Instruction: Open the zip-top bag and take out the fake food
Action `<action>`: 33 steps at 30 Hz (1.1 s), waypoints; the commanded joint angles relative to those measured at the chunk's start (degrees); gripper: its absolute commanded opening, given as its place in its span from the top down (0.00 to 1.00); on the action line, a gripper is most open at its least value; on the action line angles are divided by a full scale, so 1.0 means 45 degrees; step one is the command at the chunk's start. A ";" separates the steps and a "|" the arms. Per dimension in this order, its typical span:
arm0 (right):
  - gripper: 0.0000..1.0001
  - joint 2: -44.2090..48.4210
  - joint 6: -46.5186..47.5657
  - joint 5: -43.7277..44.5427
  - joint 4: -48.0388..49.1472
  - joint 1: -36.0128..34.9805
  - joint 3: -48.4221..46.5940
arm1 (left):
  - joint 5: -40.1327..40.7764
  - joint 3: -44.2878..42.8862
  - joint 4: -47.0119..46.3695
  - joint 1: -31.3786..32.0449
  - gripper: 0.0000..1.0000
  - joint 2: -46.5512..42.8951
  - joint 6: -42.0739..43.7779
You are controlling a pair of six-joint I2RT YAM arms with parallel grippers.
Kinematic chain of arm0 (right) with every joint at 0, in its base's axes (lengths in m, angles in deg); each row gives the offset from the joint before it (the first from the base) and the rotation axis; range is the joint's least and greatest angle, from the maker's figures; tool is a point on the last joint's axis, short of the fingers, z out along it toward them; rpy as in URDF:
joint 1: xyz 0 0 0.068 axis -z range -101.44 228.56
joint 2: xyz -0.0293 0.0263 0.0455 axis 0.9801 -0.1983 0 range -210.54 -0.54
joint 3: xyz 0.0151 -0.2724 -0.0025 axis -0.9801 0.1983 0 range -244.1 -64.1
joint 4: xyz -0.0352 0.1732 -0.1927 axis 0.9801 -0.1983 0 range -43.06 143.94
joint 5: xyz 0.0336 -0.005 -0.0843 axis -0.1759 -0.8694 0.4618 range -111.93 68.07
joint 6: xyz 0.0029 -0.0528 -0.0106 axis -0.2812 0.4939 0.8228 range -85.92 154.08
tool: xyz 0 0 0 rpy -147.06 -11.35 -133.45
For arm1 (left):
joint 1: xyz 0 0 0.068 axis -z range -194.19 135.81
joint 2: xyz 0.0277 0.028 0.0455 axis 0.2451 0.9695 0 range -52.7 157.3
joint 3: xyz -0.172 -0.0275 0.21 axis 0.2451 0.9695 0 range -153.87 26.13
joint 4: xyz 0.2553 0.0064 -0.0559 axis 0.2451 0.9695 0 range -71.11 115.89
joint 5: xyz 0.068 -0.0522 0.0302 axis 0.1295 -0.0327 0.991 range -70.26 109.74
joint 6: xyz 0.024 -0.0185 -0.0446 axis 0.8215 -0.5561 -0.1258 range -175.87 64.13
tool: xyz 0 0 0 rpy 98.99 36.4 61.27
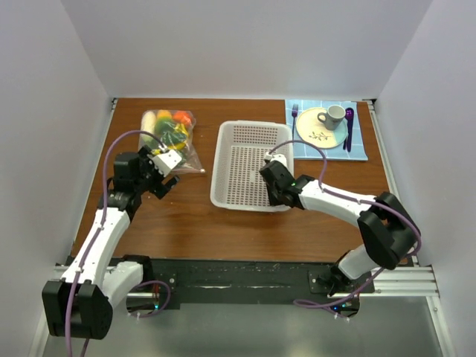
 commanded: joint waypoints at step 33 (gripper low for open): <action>0.75 0.3313 -0.1297 -0.0550 -0.2323 -0.1585 -0.0868 | 0.1125 0.1938 -0.5792 0.0504 0.28 0.3203 0.5437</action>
